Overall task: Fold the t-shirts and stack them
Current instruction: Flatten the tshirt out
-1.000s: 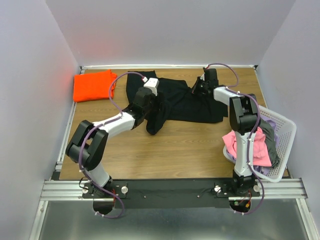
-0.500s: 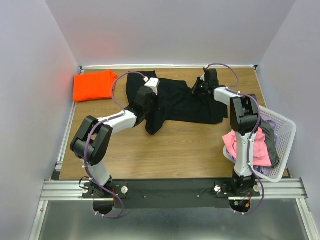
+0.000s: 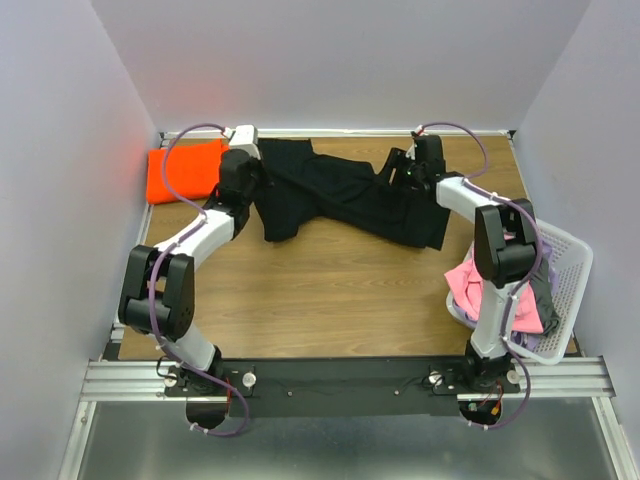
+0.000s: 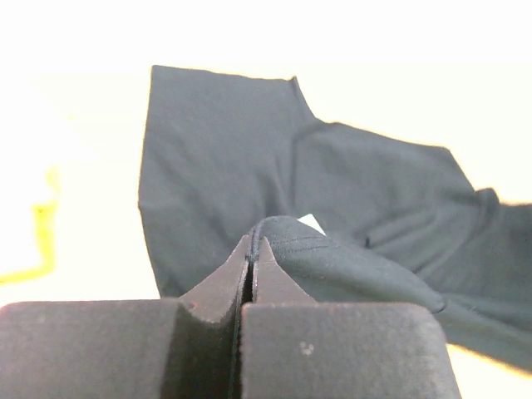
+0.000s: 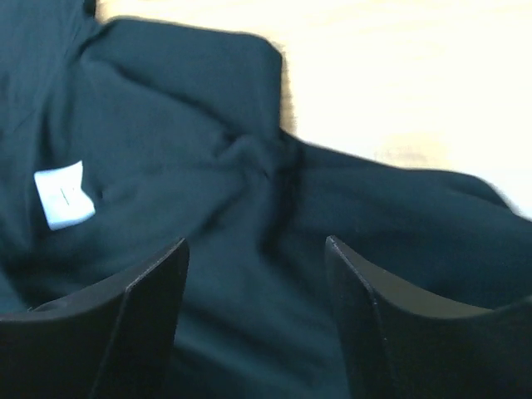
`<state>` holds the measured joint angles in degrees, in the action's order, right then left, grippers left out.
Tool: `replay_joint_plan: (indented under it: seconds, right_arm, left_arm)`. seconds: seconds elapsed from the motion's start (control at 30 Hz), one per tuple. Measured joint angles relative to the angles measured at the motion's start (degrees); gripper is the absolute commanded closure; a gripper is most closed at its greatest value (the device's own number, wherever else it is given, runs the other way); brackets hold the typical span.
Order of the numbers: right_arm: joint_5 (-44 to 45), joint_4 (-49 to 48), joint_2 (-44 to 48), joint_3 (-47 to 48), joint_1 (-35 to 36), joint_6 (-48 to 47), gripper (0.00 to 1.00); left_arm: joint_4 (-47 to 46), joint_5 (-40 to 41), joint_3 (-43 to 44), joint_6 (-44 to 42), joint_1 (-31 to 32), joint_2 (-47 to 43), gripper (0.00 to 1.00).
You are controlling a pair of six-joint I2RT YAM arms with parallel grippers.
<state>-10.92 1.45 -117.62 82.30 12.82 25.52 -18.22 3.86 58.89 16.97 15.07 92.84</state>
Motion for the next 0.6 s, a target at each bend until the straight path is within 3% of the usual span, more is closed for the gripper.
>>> replay_joint_plan:
  seconds: [0.33, 0.6]
  right_arm:
    - [11.1, 5.5, 13.2, -11.6, 5.9, 0.5, 0.23]
    - [16.3, 10.8, 26.0, -25.8, 11.8, 3.3, 0.39]
  left_arm:
    - [-2.3, -1.0, 1.9, 0.0, -8.3, -1.6, 1.00]
    - [-4.0, -4.4, 1.6, 0.5, -10.6, -1.6, 1.00]
